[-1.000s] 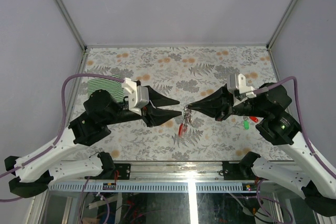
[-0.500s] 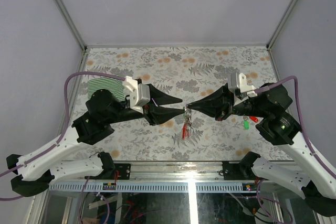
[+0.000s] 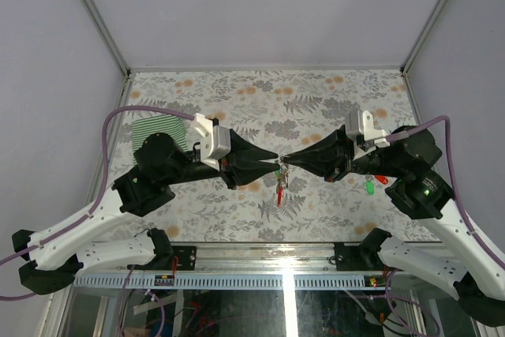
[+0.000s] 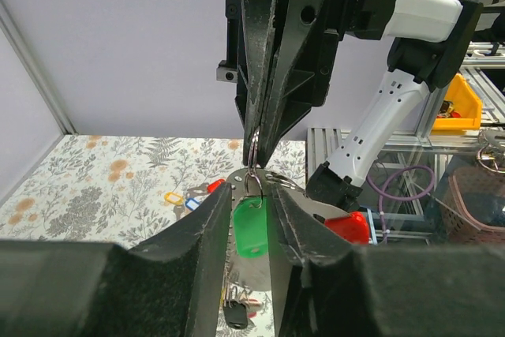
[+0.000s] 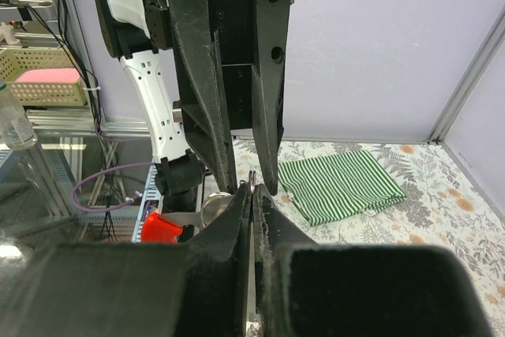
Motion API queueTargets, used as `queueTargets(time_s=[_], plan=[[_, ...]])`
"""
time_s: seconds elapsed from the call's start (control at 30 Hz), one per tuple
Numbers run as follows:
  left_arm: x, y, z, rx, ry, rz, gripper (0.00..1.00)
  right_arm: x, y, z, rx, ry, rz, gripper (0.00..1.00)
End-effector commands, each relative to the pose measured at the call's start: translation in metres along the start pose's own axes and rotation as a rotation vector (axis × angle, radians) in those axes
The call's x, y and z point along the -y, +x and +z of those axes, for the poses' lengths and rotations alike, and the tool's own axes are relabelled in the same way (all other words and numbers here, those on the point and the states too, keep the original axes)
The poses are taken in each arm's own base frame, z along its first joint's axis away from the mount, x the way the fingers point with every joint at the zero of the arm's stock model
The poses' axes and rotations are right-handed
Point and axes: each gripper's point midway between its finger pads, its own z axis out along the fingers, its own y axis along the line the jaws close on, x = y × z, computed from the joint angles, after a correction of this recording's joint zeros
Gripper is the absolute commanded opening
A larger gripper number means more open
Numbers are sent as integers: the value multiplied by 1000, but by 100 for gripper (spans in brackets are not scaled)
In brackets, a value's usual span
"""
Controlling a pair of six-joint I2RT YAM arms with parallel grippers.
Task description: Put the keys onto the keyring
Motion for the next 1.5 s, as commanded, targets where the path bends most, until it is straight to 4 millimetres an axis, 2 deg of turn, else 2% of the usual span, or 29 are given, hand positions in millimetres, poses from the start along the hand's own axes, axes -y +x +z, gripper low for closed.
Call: queueTargets(time_s=[0.0,0.13,0.23,0.53,1.13,1.47], plan=[[0,-14,2,61,0,22,24,-1,-30,-2,92,13,-73,0],[-3,-14,1,68,-25,24,15,-2,-30,-2,91,8,-68,0],[-9,-16,-1,75,-57,27,13,-1,-29,-3,96,18,-66,0],[-12,-15,1,94,-73,23,0,5,-38,0,200,52,-2,0],[-20,-11,6,74,-103,29,0,43,-33,0,285,250,121,0],[-27,-4,9,0,-129,56,0,63,-9,8,154,331,207,0]])
